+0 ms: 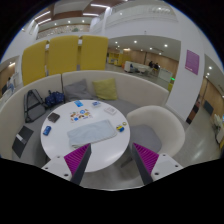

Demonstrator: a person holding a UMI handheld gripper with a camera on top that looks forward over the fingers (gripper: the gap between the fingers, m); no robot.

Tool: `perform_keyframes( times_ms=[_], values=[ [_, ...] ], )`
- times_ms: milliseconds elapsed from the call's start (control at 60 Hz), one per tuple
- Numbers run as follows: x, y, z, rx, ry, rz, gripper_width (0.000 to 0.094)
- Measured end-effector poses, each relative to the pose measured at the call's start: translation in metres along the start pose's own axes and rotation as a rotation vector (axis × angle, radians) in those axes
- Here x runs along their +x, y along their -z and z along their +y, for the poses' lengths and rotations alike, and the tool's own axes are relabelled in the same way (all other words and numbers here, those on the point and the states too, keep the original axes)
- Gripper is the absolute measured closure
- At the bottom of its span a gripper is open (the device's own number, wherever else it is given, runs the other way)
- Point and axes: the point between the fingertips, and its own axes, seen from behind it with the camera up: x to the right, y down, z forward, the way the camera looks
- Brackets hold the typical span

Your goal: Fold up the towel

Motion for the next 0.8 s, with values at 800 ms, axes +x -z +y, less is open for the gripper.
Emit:
perform_keyframes(
  times_ms=[800],
  values=[
    [-0.247, -0.026, 0.008, 0.081, 0.139, -0.273, 0.0069]
  ],
)
